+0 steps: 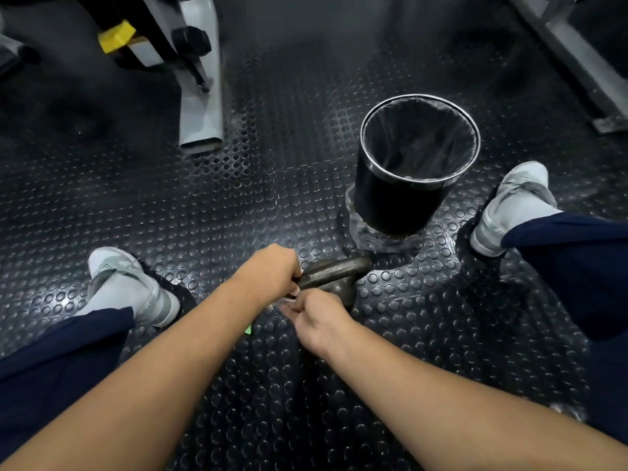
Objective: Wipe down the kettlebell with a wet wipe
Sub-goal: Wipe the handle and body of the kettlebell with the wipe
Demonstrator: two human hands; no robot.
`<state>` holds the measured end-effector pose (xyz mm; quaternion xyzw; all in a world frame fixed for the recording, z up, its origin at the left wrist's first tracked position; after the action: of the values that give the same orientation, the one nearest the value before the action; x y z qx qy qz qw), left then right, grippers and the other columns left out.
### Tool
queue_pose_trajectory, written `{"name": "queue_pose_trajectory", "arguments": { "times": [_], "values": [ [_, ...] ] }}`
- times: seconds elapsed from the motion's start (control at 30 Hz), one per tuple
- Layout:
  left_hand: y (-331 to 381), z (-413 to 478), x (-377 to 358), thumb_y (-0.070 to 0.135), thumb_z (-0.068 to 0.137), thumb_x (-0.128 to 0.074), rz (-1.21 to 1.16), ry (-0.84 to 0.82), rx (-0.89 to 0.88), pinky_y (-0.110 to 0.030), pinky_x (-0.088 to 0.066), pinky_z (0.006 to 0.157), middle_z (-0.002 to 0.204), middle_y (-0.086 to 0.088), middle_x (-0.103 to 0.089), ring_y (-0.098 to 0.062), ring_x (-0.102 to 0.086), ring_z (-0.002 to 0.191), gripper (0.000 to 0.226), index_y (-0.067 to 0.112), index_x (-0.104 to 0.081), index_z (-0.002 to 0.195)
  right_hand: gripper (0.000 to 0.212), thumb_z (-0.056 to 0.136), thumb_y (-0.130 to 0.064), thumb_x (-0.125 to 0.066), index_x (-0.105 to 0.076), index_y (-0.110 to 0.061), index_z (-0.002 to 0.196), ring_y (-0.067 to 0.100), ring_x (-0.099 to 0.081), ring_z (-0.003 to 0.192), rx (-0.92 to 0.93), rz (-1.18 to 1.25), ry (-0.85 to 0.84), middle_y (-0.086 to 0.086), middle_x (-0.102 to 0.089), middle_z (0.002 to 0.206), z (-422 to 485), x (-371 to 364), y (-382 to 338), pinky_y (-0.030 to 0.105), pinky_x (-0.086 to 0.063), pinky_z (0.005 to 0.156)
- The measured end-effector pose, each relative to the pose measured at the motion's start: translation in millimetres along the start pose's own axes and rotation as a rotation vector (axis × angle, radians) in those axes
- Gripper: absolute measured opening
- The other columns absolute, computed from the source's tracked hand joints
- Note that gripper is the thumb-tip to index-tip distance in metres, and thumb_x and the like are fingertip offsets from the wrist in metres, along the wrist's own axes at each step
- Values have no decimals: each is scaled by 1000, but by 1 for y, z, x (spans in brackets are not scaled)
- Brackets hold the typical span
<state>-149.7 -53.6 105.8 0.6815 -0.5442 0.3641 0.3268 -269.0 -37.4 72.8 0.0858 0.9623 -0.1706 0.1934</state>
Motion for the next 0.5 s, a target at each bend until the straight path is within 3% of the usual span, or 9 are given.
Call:
{"name": "queue_pose_trajectory", "arguments": {
  "times": [0.07, 0.2, 0.27, 0.37, 0.43, 0.5],
  "values": [
    [1, 0, 0, 31, 81, -79, 16, 12, -9, -34, -57, 70, 80, -2, -74, -22, -68, 82, 17, 18, -77, 91, 45, 86, 30, -31, -57, 7, 114, 41, -63, 118, -17, -7, 1, 18, -64, 100, 0, -1, 0, 54, -49, 108],
    [6, -2, 4, 31, 83, -80, 24, -21, 25, -32, -54, 68, 84, -4, -74, -24, -69, 86, 19, 18, -79, 96, 41, 86, 29, -29, -59, 3, 96, 33, -67, 98, -40, -129, 10, 20, -64, 97, 19, 3, -3, 51, -51, 107],
    [10, -1, 6, 29, 82, -81, 21, -60, 39, -30, -46, 61, 82, -5, -73, -24, -68, 83, 17, 16, -78, 94, 45, 87, 28, -29, -61, 0, 103, 31, -69, 100, -43, -215, -24, 18, -65, 101, 26, 5, -1, 47, -53, 105],
    [15, 0, 12, 27, 79, -81, 48, -68, 25, -28, -40, 57, 80, -6, -71, -25, -68, 80, 17, 14, -77, 90, 50, 89, 28, -32, -60, 2, 121, 17, -59, 77, -29, -223, -43, 9, -63, 95, 19, 2, 5, 34, -55, 86],
    [16, 1, 15, 28, 80, -81, 67, -67, 8, -28, -40, 57, 80, -7, -70, -26, -67, 79, 19, 12, -76, 88, 45, 90, 27, -33, -56, 2, 118, 19, -61, 83, -9, -164, -54, 11, -62, 101, 16, 3, 7, 32, -55, 81],
    [15, 2, 16, 29, 80, -82, 76, -69, -4, -29, -37, 54, 73, -5, -64, -25, -63, 75, 19, 13, -73, 80, 39, 92, 26, -36, -56, 2, 115, 26, -68, 104, -11, -103, -94, 14, -65, 108, 11, 3, 9, 38, -55, 101]
  ]
}}
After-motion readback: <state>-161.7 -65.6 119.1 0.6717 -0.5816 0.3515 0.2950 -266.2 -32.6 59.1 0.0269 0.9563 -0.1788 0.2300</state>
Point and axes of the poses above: each hand's wrist, its own z-axis towards the middle knuckle, its own x-axis out of the back of the hand, y = z × x, the point moved 1 cm from there along z, towards the middle knuckle
